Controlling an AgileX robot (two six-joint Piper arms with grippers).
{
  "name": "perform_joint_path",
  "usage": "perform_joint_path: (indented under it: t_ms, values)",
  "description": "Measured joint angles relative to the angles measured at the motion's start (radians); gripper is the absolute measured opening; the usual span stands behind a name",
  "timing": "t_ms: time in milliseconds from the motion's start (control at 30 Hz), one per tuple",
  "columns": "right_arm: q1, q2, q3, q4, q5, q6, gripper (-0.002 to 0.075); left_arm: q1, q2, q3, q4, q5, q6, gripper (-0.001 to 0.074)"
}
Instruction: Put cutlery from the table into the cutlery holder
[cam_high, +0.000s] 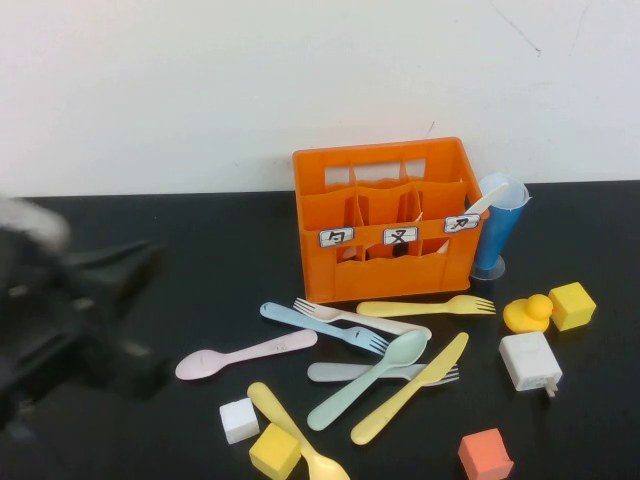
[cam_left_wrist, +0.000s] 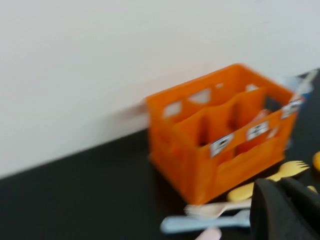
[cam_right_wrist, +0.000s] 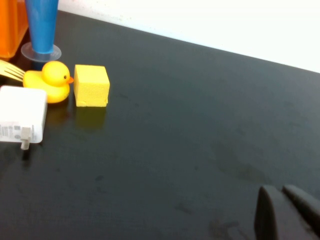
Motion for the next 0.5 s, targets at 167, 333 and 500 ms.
perform_joint_path:
  t_ms: [167,333,500]
  values:
    - [0.000,0.000,0.000,0.000,0.000,0.000,-0.0003,0.000,-0.155,0.026,-0.021,0.193,-0.042,0.0000]
    - [0.000,0.000,0.000,0.000,0.000,0.000,-0.0003,0.072,-0.324,0.117,-0.100,0.289,-0.035,0.0000]
    - [0.000,0.000,0.000,0.000,0.000,0.000,-0.0003,0.219,-0.509,0.259,-0.237,0.266,0.070,0.0000]
